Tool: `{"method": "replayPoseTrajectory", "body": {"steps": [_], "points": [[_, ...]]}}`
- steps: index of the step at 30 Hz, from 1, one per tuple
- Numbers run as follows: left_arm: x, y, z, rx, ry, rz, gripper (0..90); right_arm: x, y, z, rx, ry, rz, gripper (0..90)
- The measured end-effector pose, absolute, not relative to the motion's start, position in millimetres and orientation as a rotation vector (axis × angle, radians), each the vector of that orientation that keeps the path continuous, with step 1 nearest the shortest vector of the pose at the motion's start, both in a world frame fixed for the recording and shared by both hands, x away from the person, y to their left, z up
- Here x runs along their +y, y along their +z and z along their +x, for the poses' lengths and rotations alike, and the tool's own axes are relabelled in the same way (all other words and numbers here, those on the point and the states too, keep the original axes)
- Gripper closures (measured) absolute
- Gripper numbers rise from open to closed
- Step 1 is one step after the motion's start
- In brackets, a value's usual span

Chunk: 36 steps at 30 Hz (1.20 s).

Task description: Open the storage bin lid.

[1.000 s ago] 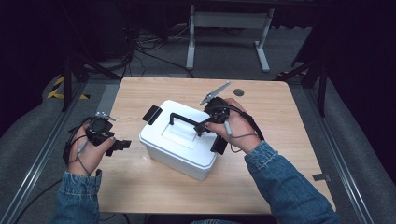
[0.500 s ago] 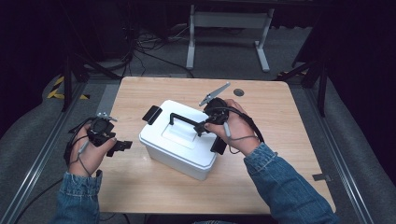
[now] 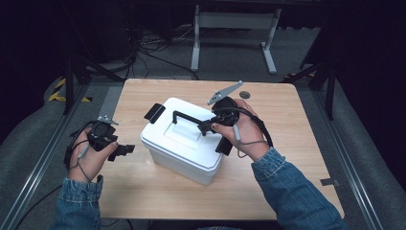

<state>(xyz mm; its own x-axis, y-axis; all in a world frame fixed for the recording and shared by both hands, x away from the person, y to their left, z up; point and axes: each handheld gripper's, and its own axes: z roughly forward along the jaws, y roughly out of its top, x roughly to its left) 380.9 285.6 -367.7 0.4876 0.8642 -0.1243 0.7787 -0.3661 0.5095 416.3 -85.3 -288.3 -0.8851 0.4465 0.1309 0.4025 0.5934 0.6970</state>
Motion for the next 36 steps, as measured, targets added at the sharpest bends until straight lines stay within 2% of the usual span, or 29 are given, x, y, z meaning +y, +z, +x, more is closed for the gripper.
{"method": "replayPoseTrajectory", "body": {"steps": [21,36], "points": [[286.0,-367.7,380.7,1.361,0.229,2.223,21.2,-114.7,-258.5,406.4,2.641,1.28,0.738,85.3],[285.3,-368.3,380.9,1.362,0.221,2.228,20.9,-162.4,-251.4,411.8,2.552,1.272,0.848,85.3]]}}
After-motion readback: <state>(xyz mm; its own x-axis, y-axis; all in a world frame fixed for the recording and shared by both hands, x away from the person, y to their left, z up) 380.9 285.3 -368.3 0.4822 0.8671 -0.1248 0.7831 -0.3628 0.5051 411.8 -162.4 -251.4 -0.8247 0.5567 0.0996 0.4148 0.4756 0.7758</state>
